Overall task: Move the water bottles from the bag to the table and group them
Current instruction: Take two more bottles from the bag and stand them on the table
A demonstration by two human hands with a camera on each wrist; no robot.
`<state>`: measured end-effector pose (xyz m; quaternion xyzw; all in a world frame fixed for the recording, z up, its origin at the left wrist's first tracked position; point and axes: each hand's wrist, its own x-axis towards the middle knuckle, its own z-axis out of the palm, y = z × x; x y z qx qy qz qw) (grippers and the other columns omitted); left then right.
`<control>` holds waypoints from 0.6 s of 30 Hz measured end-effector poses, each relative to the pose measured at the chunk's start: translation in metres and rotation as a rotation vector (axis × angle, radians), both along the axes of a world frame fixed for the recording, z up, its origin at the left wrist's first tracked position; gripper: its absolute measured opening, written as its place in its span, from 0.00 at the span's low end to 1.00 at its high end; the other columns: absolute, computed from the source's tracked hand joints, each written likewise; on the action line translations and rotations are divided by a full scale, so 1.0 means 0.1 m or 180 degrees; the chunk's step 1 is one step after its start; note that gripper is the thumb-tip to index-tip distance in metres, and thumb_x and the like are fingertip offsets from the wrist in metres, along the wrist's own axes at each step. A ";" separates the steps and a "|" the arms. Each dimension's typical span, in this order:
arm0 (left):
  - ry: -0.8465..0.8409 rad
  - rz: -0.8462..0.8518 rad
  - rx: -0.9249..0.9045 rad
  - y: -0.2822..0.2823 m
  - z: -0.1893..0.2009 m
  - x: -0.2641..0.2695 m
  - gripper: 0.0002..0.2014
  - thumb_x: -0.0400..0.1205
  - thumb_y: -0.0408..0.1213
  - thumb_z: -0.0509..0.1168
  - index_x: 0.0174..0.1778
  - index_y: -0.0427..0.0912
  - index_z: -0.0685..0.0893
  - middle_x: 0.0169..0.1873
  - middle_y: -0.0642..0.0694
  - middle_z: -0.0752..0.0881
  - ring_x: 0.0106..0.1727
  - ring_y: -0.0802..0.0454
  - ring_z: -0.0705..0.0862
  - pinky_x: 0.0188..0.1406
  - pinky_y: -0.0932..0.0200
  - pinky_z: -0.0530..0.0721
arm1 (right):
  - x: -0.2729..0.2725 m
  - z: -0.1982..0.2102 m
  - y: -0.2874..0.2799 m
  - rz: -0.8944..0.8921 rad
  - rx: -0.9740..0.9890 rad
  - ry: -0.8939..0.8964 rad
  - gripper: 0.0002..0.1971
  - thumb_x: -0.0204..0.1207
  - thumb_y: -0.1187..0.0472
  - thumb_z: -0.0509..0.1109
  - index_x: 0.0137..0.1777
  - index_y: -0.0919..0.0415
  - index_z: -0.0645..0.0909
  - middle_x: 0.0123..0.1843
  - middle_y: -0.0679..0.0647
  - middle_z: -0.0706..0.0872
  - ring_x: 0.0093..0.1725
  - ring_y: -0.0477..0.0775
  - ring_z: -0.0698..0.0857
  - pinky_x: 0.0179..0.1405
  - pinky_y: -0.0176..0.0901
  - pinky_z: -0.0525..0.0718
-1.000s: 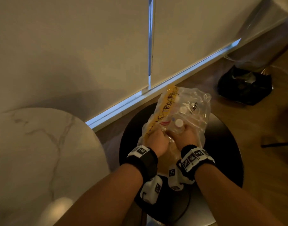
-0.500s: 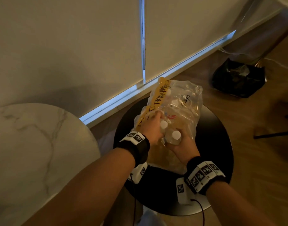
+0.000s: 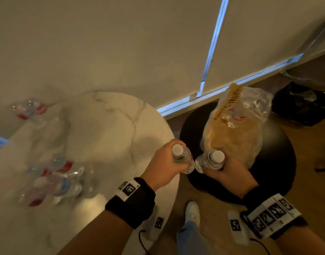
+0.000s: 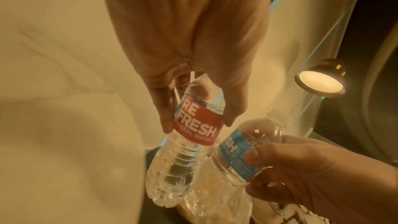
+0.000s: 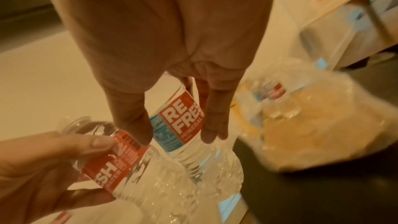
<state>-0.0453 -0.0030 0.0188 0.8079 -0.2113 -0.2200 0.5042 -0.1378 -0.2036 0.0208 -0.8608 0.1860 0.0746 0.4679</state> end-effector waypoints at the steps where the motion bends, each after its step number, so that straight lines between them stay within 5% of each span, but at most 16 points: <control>1: -0.0046 0.0156 0.0024 0.31 0.00 -0.11 0.21 0.73 0.41 0.81 0.59 0.51 0.82 0.51 0.55 0.89 0.54 0.62 0.87 0.53 0.73 0.81 | -0.03 -0.01 0.28 0.0091 0.0036 0.0001 0.27 0.66 0.50 0.83 0.64 0.45 0.77 0.55 0.40 0.86 0.55 0.40 0.84 0.50 0.30 0.77; 6: -0.0033 0.0984 0.0202 1.86 -0.08 -0.55 0.20 0.72 0.40 0.82 0.57 0.53 0.83 0.50 0.56 0.89 0.53 0.66 0.86 0.51 0.77 0.79 | -0.09 -0.13 1.79 0.0509 0.0272 0.0086 0.26 0.66 0.50 0.83 0.62 0.47 0.78 0.55 0.44 0.87 0.55 0.46 0.84 0.48 0.33 0.78; 9: -0.0009 0.1423 0.0328 2.68 -0.18 -0.72 0.20 0.71 0.39 0.82 0.56 0.53 0.84 0.49 0.55 0.90 0.51 0.62 0.88 0.53 0.66 0.84 | -0.06 -0.33 2.61 0.0657 0.0395 0.0214 0.26 0.65 0.47 0.82 0.62 0.46 0.78 0.56 0.46 0.88 0.54 0.50 0.85 0.49 0.40 0.80; 12: 0.0044 0.1742 0.0492 3.34 -0.25 -0.84 0.20 0.71 0.39 0.81 0.56 0.54 0.84 0.50 0.55 0.91 0.52 0.60 0.89 0.54 0.61 0.85 | 0.03 -0.45 3.29 0.0725 0.0403 0.0243 0.25 0.65 0.49 0.82 0.61 0.48 0.77 0.53 0.46 0.87 0.52 0.51 0.85 0.44 0.37 0.78; 15: 0.0037 0.1965 0.0623 3.76 -0.25 -0.89 0.20 0.71 0.40 0.82 0.56 0.55 0.83 0.47 0.58 0.90 0.49 0.67 0.87 0.45 0.76 0.79 | 0.15 -0.50 3.81 0.0757 0.0397 0.0297 0.28 0.65 0.52 0.82 0.65 0.53 0.76 0.55 0.49 0.86 0.52 0.52 0.84 0.41 0.33 0.78; 18: 0.0156 0.2177 0.0415 3.98 -0.28 -0.84 0.21 0.72 0.41 0.81 0.59 0.55 0.84 0.48 0.63 0.89 0.48 0.77 0.84 0.41 0.79 0.78 | 0.28 -0.53 4.14 0.0701 0.0366 0.0261 0.32 0.64 0.51 0.81 0.67 0.55 0.76 0.61 0.54 0.86 0.58 0.58 0.85 0.54 0.47 0.84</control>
